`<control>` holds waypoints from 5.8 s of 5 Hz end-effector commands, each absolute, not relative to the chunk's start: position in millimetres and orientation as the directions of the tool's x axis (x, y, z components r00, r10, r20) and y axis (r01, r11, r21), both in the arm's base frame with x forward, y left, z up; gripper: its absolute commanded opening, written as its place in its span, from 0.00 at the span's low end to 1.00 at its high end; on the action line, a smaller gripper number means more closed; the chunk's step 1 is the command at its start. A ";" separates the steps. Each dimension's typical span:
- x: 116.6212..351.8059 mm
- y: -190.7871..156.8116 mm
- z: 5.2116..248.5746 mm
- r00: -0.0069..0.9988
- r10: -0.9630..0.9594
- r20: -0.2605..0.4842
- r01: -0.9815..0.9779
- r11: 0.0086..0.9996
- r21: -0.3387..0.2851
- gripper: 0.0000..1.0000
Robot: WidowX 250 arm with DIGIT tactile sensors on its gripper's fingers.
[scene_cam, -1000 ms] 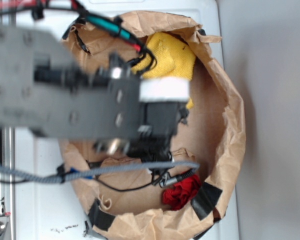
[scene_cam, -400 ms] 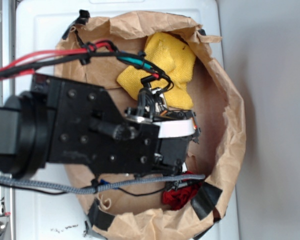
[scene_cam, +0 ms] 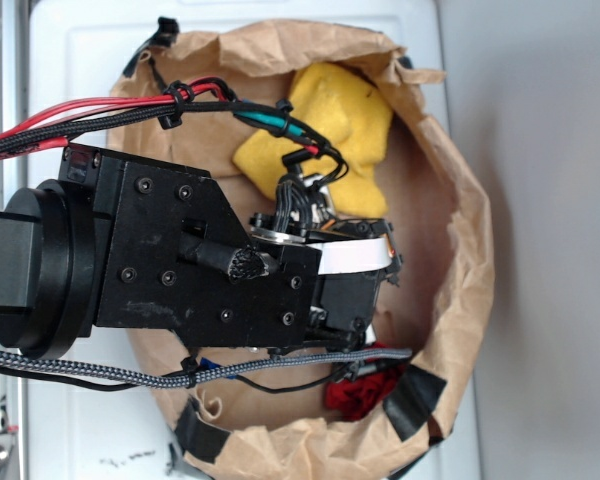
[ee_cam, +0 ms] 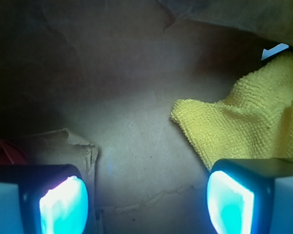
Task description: Grab the yellow cloth.
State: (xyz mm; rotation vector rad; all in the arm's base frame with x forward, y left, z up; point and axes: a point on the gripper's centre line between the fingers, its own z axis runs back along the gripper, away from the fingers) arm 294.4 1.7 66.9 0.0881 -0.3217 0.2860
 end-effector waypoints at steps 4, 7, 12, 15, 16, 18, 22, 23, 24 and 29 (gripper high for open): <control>329.5 62.1 57.6 0.718 0.556 0.420 -0.604 0.796 -0.021 1.00; 338.2 61.0 67.1 0.752 0.524 0.400 -0.558 0.829 -0.037 0.00; 294.6 3.6 159.5 0.972 0.139 0.191 -0.107 0.980 -0.166 0.00; 283.6 53.6 99.7 0.844 0.446 0.298 -0.483 0.874 0.061 1.00; 283.6 61.2 80.0 0.789 0.499 0.359 -0.559 0.825 0.084 1.00; 293.5 96.9 74.2 0.715 0.591 0.372 -0.655 0.753 0.064 1.00; 321.1 79.5 44.4 0.700 0.575 0.424 -0.670 0.734 0.110 1.00; 322.1 78.2 44.9 0.688 0.577 0.440 -0.674 0.734 0.091 0.00; 322.5 76.4 43.3 0.687 0.573 0.446 -0.673 0.734 0.095 0.00; 287.9 38.3 143.6 0.912 0.338 0.232 -0.308 0.938 -0.156 0.00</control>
